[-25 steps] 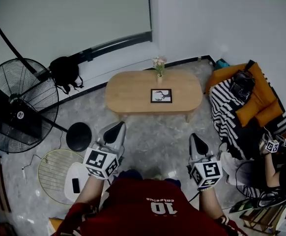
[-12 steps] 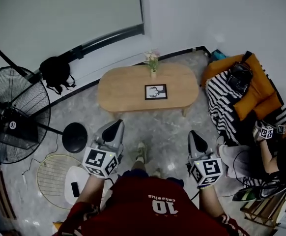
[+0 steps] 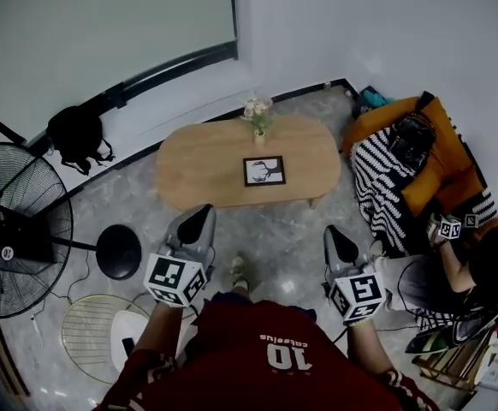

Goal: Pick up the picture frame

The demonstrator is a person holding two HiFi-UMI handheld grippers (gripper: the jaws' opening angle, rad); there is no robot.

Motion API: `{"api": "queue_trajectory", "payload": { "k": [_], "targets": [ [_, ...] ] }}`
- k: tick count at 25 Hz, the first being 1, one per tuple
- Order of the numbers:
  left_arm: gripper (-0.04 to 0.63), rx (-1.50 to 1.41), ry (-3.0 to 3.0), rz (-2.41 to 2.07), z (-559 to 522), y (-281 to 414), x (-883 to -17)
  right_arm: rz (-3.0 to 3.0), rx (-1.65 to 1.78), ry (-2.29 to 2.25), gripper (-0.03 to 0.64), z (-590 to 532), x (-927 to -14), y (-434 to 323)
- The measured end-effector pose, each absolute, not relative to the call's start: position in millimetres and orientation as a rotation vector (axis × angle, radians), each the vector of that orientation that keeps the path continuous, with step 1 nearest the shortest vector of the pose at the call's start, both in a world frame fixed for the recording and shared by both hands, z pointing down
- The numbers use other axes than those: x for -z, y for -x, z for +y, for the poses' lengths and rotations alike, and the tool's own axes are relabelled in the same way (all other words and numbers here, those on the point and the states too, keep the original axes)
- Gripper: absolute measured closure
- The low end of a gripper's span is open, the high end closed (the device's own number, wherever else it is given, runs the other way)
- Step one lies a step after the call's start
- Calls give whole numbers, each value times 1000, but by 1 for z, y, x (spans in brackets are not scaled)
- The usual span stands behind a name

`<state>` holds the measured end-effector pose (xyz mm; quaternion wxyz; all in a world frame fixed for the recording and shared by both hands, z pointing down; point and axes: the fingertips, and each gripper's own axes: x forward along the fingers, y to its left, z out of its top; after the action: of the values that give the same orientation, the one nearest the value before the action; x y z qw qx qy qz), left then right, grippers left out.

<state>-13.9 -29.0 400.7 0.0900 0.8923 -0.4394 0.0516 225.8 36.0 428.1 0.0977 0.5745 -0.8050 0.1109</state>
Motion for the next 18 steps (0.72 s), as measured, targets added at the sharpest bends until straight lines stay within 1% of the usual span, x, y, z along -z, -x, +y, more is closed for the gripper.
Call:
{"api": "queue_trajectory", "payload": {
  "k": [6,10,18],
  "targets": [
    [597,-118,-2603,-1234,-94,35,-414,-2355,-286,-1671,626,-33,-430,-194],
    [597,-145,-2628,-1207,-131,39,-416,-2337,-274,-1661,626,-71,-430,-178],
    [597,-157,-2641,-1119,-181,47,-431,-2276,-286,-1688,626,-115,-432,-160]
  ]
}}
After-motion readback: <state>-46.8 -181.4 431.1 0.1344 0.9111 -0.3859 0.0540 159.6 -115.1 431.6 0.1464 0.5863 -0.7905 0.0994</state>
